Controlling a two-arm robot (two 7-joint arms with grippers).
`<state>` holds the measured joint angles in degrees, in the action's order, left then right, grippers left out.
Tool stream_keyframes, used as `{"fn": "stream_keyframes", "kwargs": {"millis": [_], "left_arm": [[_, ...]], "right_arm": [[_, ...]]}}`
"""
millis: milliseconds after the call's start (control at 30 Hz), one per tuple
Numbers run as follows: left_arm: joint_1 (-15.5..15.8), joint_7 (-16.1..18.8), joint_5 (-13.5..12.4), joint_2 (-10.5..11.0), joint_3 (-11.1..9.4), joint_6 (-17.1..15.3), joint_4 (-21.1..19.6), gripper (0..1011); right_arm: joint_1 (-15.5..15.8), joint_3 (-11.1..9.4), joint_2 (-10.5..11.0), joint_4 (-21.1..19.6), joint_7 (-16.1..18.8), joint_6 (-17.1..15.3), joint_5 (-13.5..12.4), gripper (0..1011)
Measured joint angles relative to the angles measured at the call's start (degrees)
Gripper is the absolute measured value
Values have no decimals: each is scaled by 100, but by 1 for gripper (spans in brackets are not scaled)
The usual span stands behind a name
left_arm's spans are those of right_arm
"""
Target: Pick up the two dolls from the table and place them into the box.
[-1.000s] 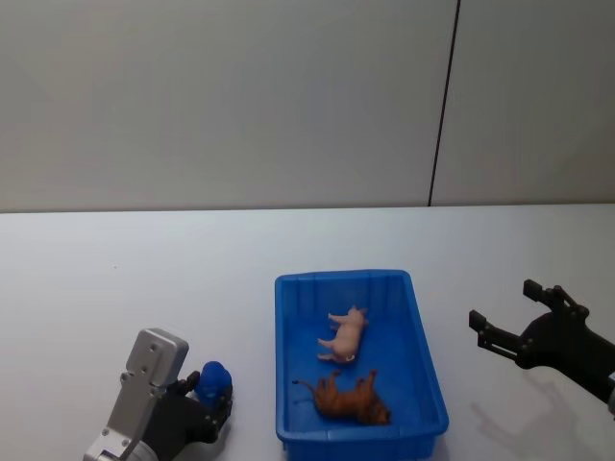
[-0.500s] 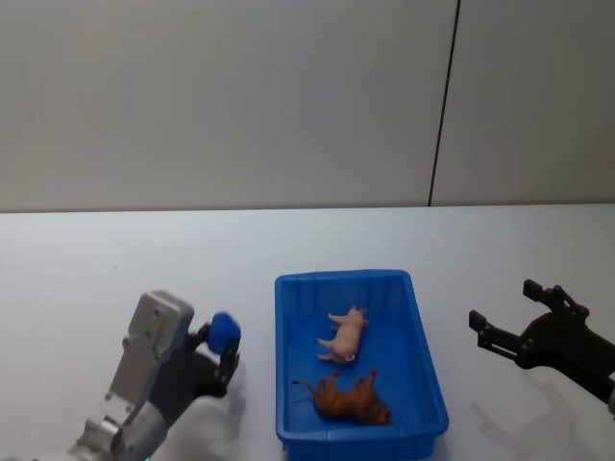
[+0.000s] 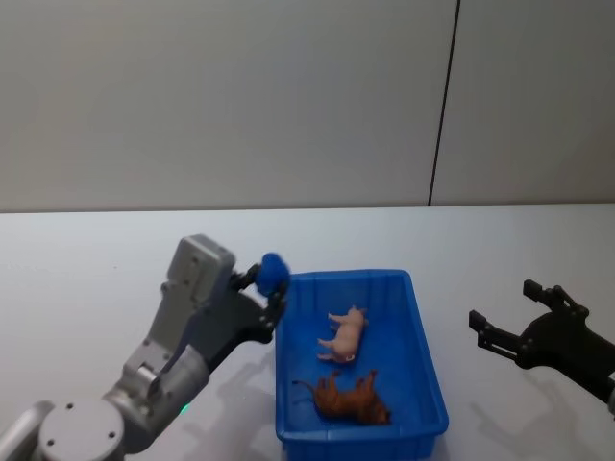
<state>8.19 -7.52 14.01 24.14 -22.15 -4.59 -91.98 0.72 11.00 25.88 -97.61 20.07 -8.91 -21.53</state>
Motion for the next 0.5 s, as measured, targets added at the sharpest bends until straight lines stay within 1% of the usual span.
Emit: {"fn": "stream_keyframes", "kwargs": {"millis": [33,100,167,200,233,267,300,400,433,500], "left_arm": [[65,-56,-29,-64,-22,-6,22,382],[120,-111,-57,-119,-42,-13,45,445],[207,-208,-101,-215,-78,-22,88,533],[224,-233,-113,-233,-85,-24,97,543],[279,-288,-140,-294,-108,-27,132,596],[306,-311,-151,-326,-119,-27,151,596],[319,-328,-161,-341,-125,-27,159,657],[409,-417,-204,-444,-161,-23,222,746],[417,-429,-210,-453,-163,-20,228,794],[444,-452,-222,-482,-172,-12,243,827]], "right_arm": [[0,0,0,0,0,0,0,1001],[0,0,0,0,0,0,0,1001],[0,0,0,0,0,0,0,1001],[0,0,0,0,0,0,0,1001],[0,0,0,0,0,0,0,1001],[0,0,0,0,0,0,0,1001],[0,0,0,0,0,0,0,1001],[0,0,0,0,0,0,0,1001],[0,0,0,0,0,0,0,1001],[0,0,0,0,0,0,0,1001]]}}
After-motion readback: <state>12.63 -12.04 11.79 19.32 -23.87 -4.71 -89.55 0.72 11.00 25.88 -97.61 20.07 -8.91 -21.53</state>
